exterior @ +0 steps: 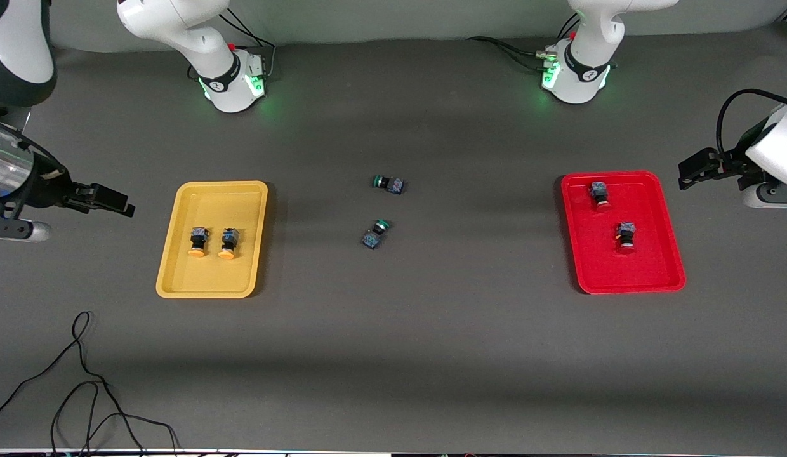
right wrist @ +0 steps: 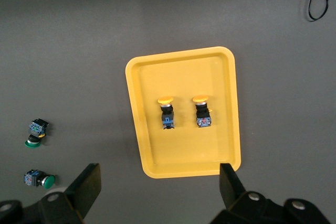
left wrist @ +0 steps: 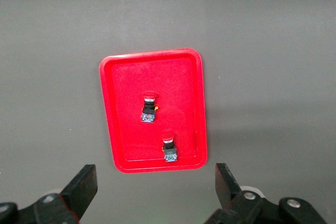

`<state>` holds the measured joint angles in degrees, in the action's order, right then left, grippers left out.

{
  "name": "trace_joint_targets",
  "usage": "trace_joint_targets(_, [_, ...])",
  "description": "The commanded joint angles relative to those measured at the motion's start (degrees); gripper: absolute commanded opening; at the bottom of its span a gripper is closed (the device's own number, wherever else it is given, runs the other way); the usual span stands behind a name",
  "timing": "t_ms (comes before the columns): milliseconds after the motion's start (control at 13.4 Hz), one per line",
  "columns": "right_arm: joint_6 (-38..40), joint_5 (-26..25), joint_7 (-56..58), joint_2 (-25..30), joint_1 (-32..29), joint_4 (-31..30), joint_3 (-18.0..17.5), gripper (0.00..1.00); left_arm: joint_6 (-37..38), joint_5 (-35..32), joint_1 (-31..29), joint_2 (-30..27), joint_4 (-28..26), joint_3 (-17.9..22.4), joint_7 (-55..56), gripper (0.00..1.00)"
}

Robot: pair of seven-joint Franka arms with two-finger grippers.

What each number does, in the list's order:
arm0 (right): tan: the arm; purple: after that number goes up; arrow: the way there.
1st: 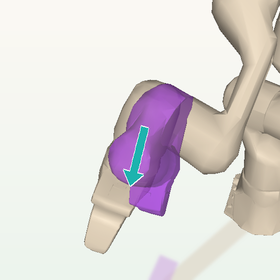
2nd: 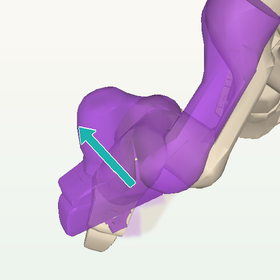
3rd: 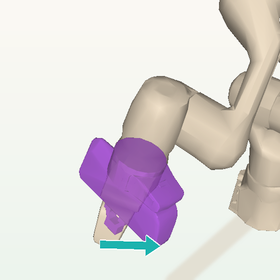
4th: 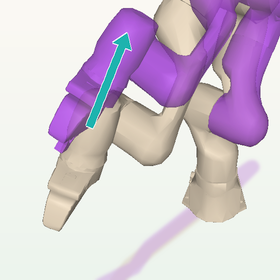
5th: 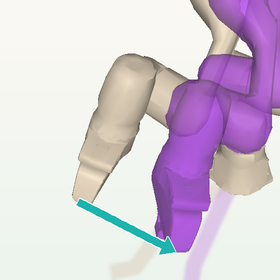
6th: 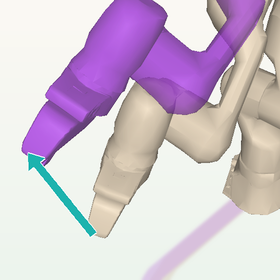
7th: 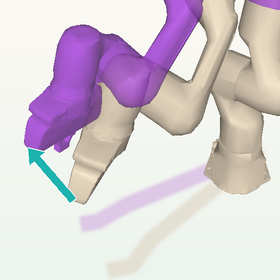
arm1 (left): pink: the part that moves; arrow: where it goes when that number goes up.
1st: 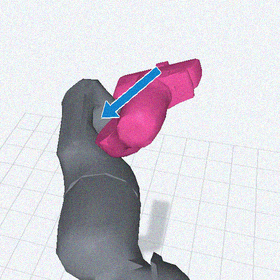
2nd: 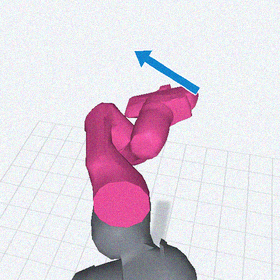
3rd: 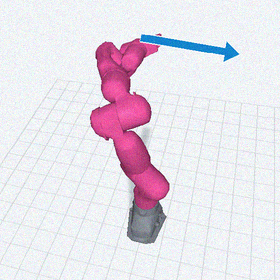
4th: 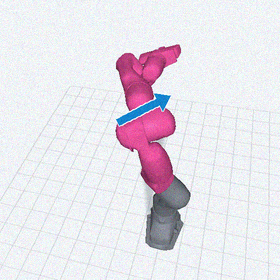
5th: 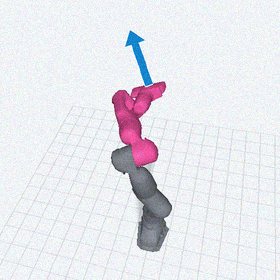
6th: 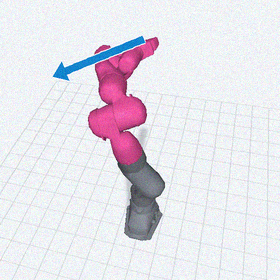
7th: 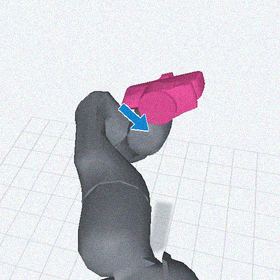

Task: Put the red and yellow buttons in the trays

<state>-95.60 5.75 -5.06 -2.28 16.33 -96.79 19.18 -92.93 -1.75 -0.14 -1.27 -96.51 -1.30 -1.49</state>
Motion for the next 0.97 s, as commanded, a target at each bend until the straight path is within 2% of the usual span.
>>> trace_joint_targets(0, [0.1,-2.9,1.8,2.0,-11.7,-1.4,-11.1,1.0,1.6,-0.5,0.1,0.3,1.8,-0.1,-1.0,1.0])
trace_joint_targets(75, [0.1,-3.2,1.7,2.1,-14.5,-1.4,-14.1,1.0,1.6,-0.5,0.1,0.4,1.8,-0.1,-1.1,1.0])
trace_joint_targets(149, [0.2,-3.3,1.6,2.1,-15.3,-1.4,-14.9,1.0,1.7,-0.5,0.0,0.4,1.8,-0.1,-1.1,1.0])
trace_joint_targets(299, [0.2,-5.3,1.7,2.1,-14.8,-1.1,-14.9,1.0,1.6,-0.5,0.0,0.5,1.8,-0.1,-1.1,1.0])
trace_joint_targets(897, [1.7,-5.4,1.6,2.3,-14.7,-0.9,-14.7,1.0,1.7,-0.8,0.0,0.6,1.8,-0.1,-1.1,1.0])
